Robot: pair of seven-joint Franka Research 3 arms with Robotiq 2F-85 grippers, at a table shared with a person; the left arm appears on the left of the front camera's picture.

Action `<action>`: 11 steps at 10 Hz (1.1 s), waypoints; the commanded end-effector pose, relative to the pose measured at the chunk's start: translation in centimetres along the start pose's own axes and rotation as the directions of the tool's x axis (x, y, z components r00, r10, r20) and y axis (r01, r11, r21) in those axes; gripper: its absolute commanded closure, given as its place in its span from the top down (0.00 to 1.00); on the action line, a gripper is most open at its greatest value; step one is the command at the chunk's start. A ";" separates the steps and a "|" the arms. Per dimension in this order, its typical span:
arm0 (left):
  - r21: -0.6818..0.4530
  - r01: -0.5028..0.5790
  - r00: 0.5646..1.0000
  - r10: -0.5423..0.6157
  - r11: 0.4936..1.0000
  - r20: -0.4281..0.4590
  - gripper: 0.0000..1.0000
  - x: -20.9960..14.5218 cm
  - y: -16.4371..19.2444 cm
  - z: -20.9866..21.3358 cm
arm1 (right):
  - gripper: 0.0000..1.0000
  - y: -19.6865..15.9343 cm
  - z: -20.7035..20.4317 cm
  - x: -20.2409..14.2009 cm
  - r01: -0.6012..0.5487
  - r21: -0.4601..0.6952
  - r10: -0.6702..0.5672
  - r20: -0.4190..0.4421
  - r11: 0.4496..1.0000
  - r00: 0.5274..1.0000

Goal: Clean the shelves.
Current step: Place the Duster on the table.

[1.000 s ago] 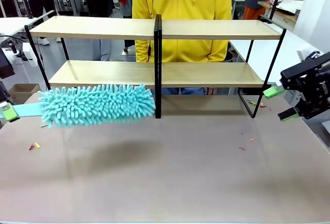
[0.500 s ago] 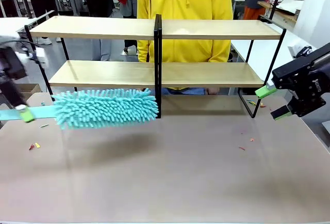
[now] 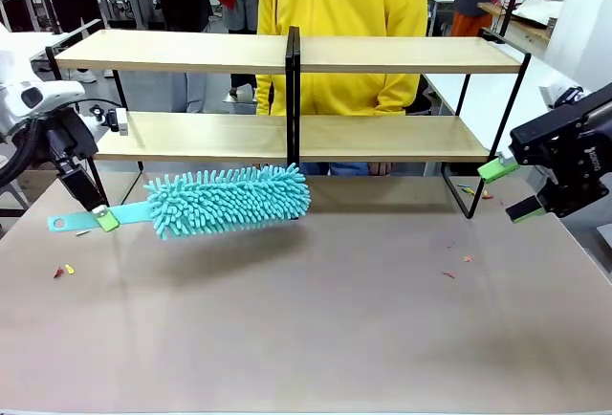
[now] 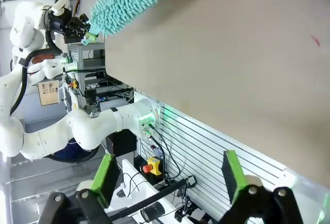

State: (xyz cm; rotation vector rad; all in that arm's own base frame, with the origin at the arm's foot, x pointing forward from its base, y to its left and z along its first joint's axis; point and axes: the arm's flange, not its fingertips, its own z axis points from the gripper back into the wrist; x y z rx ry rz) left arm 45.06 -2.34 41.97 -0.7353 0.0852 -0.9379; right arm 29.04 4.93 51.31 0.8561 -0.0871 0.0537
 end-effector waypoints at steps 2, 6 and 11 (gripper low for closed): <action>-0.011 0.020 1.000 -0.020 1.000 -0.016 0.46 0.2 -0.6 0.0 | 1.00 0.2 0.1 0.3 -0.019 0.022 0.019 0.002 1.000 1.000; 0.042 0.004 1.000 -0.004 0.999 -0.005 1.00 -0.5 -0.3 1.7 | 1.00 0.2 0.1 0.3 -0.019 0.022 0.019 0.002 1.000 1.000; -0.318 -0.096 0.914 0.210 0.943 0.348 1.00 -5.1 -0.1 7.2 | 1.00 1.4 3.7 -0.4 0.049 0.286 -0.066 0.050 0.957 0.997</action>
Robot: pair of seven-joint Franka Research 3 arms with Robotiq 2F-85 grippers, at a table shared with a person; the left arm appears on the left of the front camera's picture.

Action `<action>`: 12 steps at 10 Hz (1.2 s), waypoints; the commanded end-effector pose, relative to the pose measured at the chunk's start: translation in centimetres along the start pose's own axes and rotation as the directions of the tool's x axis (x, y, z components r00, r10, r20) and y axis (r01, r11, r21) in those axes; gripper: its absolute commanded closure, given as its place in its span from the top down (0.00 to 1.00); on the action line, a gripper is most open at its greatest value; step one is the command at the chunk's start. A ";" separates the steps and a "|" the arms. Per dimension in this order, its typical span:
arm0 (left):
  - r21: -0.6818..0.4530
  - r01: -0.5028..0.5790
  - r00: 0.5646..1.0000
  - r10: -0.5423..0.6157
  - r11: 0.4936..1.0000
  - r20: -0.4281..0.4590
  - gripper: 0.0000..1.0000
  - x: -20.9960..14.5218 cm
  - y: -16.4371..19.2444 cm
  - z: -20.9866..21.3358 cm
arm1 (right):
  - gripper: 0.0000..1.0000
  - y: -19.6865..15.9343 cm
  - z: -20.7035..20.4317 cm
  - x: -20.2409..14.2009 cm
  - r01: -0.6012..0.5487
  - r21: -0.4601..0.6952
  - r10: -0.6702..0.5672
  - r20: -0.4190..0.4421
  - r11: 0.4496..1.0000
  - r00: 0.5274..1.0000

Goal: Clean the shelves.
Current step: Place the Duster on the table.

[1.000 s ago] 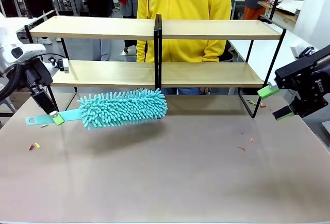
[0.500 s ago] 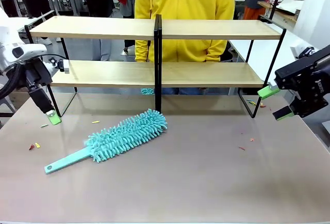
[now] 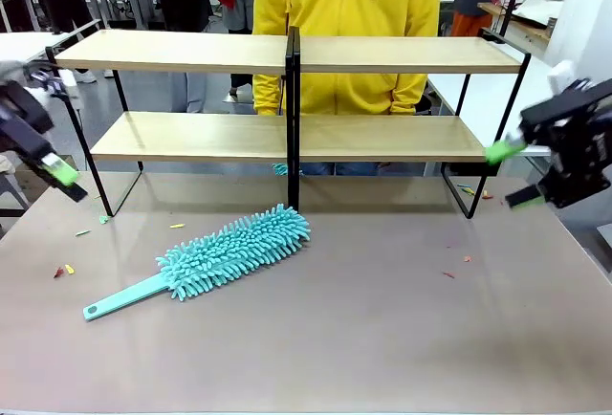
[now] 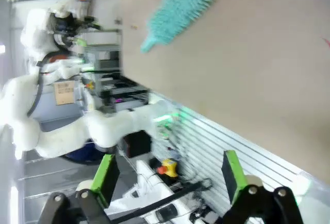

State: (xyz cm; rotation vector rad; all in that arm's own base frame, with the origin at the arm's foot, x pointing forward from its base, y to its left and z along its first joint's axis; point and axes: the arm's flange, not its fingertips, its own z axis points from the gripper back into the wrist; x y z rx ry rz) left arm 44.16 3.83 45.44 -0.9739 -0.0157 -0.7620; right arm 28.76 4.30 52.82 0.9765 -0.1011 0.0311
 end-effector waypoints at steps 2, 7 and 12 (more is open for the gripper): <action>-0.428 -0.073 0.848 0.282 0.901 0.450 1.00 -1.6 0.6 5.3 | 1.00 1.9 5.3 -0.5 0.157 0.373 -0.153 -0.038 0.915 0.987; -0.350 -0.078 0.935 0.190 0.934 0.298 1.00 -3.3 0.4 6.0 | 1.00 2.0 5.8 -0.9 0.093 0.367 -0.089 -0.028 0.926 0.996; -0.350 -0.078 0.935 0.190 0.934 0.298 1.00 -3.3 0.4 6.0 | 1.00 2.0 5.8 -0.9 0.093 0.367 -0.089 -0.028 0.926 0.996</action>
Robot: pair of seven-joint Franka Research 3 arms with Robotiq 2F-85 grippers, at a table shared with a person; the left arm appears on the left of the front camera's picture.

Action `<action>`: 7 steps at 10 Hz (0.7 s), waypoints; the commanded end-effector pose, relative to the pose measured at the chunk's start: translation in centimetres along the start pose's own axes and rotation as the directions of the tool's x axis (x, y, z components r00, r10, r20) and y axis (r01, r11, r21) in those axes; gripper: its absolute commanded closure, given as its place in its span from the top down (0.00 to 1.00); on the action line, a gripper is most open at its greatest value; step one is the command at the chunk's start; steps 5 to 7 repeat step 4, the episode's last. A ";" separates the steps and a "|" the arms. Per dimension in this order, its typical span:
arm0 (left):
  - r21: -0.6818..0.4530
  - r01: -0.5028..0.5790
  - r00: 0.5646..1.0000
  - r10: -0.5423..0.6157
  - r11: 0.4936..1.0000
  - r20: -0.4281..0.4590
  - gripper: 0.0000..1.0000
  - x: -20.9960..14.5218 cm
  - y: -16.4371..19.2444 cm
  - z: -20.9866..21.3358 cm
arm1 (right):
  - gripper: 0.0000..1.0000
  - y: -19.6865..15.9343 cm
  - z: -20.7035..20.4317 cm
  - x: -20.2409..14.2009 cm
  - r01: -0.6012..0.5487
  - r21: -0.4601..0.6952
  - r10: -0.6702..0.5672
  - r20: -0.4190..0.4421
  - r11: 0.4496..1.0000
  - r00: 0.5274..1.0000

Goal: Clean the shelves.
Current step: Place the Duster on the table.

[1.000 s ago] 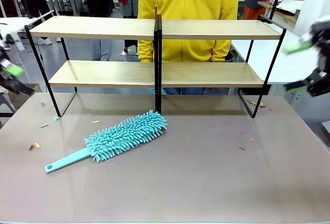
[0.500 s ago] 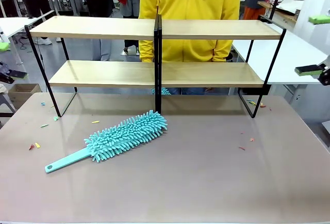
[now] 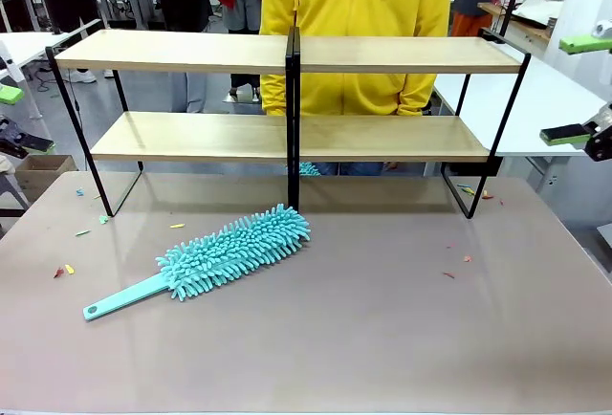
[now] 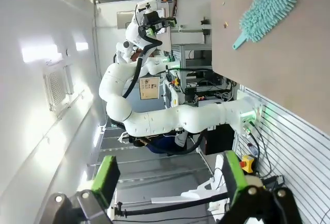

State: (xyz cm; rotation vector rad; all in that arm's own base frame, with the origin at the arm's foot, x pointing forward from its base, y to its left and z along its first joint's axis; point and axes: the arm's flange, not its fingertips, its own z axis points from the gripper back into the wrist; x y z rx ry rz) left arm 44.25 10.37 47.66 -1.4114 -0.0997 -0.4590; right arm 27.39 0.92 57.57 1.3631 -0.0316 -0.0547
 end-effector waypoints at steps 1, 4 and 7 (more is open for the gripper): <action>0.006 0.016 1.000 -0.016 1.000 -0.002 1.00 -0.4 0.0 -0.1 | 1.00 0.0 0.3 0.0 -0.021 -0.006 0.021 -0.008 1.000 1.000; 0.006 0.016 1.000 -0.016 1.000 -0.002 1.00 -0.4 0.0 -0.1 | 1.00 0.0 0.3 0.0 -0.021 -0.006 0.021 -0.008 1.000 1.000; 0.006 0.016 1.000 -0.016 1.000 -0.002 1.00 -0.4 0.0 -0.1 | 1.00 0.0 0.3 0.0 -0.021 -0.006 0.021 -0.008 1.000 1.000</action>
